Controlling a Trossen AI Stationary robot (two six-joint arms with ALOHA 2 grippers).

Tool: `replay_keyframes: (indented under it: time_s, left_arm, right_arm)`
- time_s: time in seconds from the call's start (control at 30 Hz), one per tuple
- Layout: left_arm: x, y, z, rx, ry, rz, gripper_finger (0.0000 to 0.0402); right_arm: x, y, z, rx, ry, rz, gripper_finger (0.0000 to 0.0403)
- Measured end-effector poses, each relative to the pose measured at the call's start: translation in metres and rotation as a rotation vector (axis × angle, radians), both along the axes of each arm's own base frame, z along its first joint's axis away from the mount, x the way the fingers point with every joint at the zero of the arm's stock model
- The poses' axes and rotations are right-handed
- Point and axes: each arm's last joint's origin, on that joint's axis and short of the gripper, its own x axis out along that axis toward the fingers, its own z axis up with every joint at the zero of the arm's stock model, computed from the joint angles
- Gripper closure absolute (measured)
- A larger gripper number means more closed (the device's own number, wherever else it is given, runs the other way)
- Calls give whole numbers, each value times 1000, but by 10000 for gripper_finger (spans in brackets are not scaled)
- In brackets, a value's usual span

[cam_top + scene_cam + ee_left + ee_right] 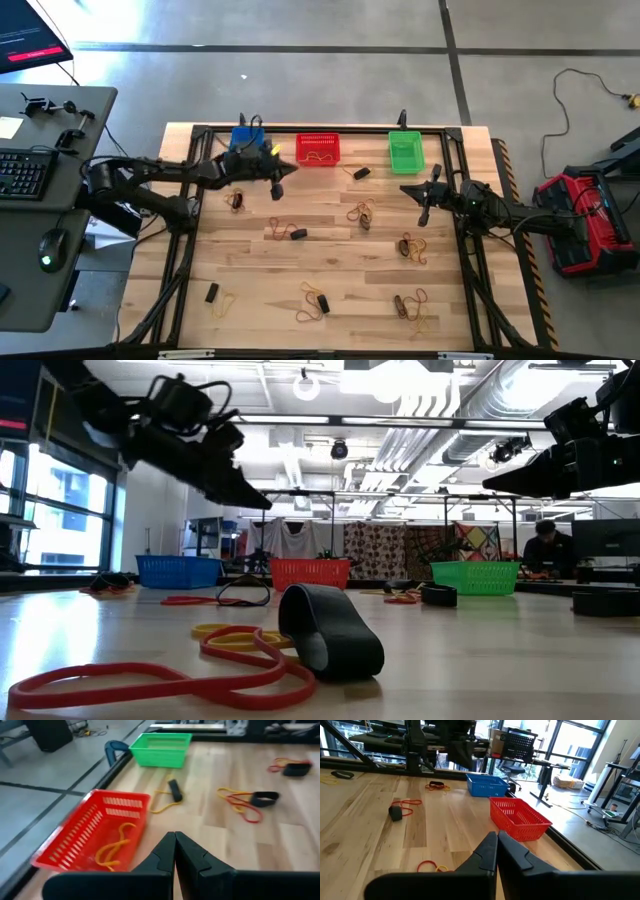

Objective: Sort rubber bands into baskets
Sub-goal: Put the black rubberband into the green bin

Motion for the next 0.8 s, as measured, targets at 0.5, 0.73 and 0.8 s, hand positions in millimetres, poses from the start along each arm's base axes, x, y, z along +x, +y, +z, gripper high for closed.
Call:
replay_keyframes:
  time_s: [0.5,0.73,0.8]
  left_arm:
    - [-15,-43,-25,-13,-80,-108,401]
    - [-13,-50,-22,30,-100,-152,401]
    - [-12,-51,-22,39,-98,-159,401]
  right_arm:
    - [0,0,0,0,1,1,403]
    - [0,0,0,0,1,4,403]
    - [0,0,0,0,1,4,403]
